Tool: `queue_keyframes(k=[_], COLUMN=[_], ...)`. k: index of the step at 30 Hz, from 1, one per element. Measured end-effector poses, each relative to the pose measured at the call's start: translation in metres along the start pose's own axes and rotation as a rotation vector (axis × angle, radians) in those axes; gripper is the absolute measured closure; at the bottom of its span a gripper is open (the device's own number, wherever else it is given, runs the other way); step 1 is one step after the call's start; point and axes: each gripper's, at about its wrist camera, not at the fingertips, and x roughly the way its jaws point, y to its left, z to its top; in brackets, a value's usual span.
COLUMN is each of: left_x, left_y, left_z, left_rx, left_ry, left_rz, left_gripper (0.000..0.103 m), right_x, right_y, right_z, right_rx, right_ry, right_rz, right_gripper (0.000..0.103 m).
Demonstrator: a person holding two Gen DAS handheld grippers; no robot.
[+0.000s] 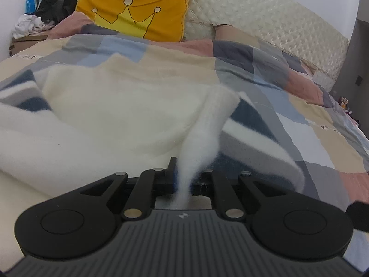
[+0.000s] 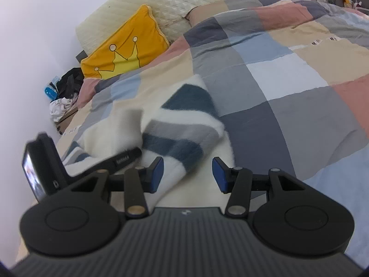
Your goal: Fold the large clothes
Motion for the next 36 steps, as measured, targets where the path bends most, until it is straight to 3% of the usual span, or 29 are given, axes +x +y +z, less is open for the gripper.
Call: queue_keyframes(k=[3,4,5,7,8,16,21,26,27,28,29,34,36], left_x=[-0.003,-0.006,-0.009,-0.018,-0.023,-0.067,-0.078,-0.048,-0.040,-0.033,-0.027,-0.001,0.004], left_y=[0.002,0.002,0.004,0.007,0.008,0.027,0.066,0.109,0.116,0.123,0.129,0.158,0.165], left_z=[-0.001,0.003,0.007,0.014,0.016,0.031,0.063,0.095,0.100,0.105,0.108,0.111,0.106], left_rx=[0.030,0.042,0.043,0.036,0.044,0.133,0.175,0.171,0.169,0.172,0.177,0.148,0.151], left_ry=[0.007,0.015,0.027,0.052,0.054,0.023,-0.006,0.073,0.095,0.115,0.137,0.273,0.295], left_rz=[-0.017,-0.033,-0.064,-0.161,-0.193,-0.243,-0.173,-0.155,-0.162,-0.159,-0.163,-0.291,-0.302], left_gripper=[0.091,0.081,0.059,0.034,0.031,0.030,0.030,0.030,0.030,0.031,0.031,0.032,0.032], right_x=[0.002,0.003,0.004,0.005,0.006,0.007,0.022,0.046,0.048,0.051,0.053,0.064,0.069], right_y=[-0.004,-0.004,-0.003,0.000,0.002,0.007,0.018,0.035,0.038,0.042,0.046,0.054,0.055], right_z=[0.002,0.002,0.002,0.002,0.001,-0.003,-0.006,-0.011,-0.011,-0.012,-0.012,-0.014,-0.014], right_rx=[0.010,0.014,0.013,0.006,0.003,0.040,0.031,-0.006,-0.015,-0.034,-0.057,-0.110,-0.113], right_ry=[0.000,0.000,0.000,0.001,0.003,0.022,0.048,0.082,0.078,0.072,0.070,0.060,0.063], right_rz=[0.006,0.008,0.010,0.015,0.019,0.087,0.097,0.090,0.096,0.092,0.078,0.047,0.032], right_gripper=[0.053,0.053,0.053,0.053,0.052,0.052,0.053,0.054,0.058,0.073,0.079,0.079,0.079])
